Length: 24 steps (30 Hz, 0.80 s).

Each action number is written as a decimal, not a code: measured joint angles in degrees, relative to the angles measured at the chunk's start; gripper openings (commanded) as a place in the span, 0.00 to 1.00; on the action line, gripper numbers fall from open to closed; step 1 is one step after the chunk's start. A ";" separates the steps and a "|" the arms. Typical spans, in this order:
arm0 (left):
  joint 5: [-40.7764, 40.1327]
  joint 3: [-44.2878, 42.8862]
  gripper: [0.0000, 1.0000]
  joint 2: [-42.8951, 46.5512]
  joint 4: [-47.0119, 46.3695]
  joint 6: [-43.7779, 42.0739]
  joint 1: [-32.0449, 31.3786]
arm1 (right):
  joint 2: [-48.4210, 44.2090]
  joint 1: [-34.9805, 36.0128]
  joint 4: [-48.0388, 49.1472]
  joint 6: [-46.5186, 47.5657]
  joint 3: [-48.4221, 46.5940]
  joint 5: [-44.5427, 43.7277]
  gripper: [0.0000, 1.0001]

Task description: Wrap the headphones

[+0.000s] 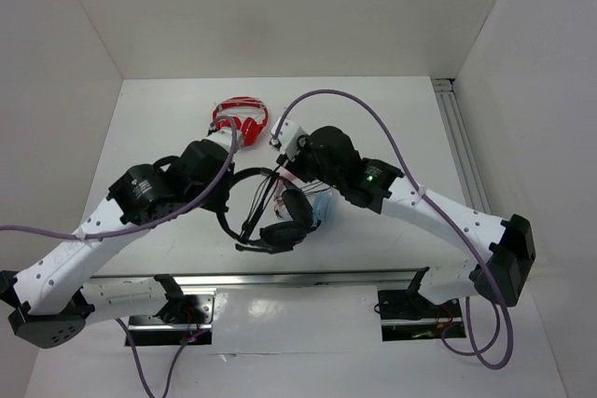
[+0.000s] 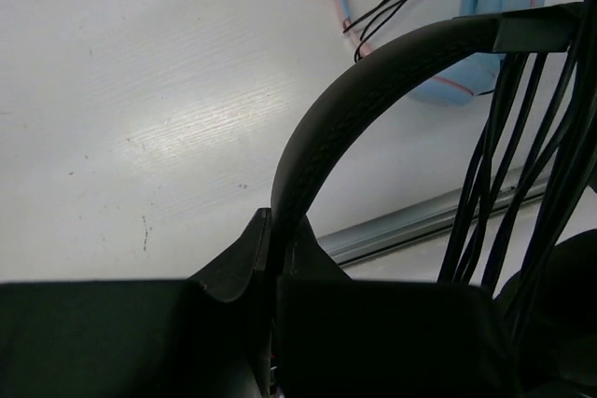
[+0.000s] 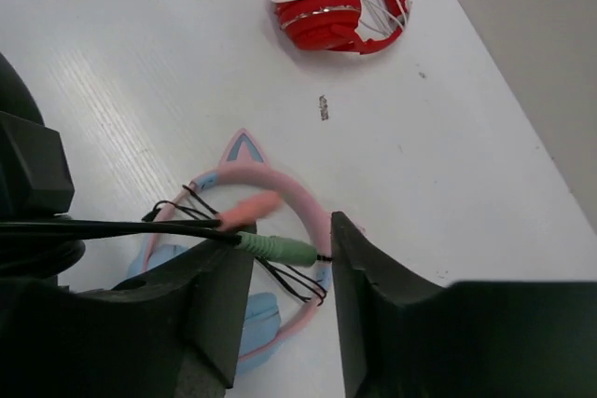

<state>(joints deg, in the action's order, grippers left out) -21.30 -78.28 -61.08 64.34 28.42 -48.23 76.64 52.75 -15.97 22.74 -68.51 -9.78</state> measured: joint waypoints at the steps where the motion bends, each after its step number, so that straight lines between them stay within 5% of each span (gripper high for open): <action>1: 0.02 -1.20 0.00 -0.76 0.20 -0.02 0.50 | 0.15 -0.85 0.17 -0.39 -0.04 0.55 0.47; 5: 0.59 -4.24 0.00 -2.49 1.57 -0.48 3.96 | 0.46 -6.16 0.44 -1.97 0.07 2.19 0.73; 7: 1.68 -4.85 0.00 -2.82 1.60 -1.38 7.45 | 0.39 -9.62 0.90 -3.13 0.57 3.28 1.00; 16: 6.88 -4.48 0.00 -7.26 -0.28 -3.17 19.61 | 0.37 -15.93 3.19 -8.52 2.91 4.48 1.00; 24: 11.13 10.49 0.00 -10.97 -10.01 -2.51 35.30 | -2.14 -20.50 7.04 -19.26 6.73 -0.26 1.00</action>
<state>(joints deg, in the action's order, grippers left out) -10.17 -67.79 -72.05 54.33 25.91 -12.93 74.50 32.25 -8.93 3.49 -61.78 -10.04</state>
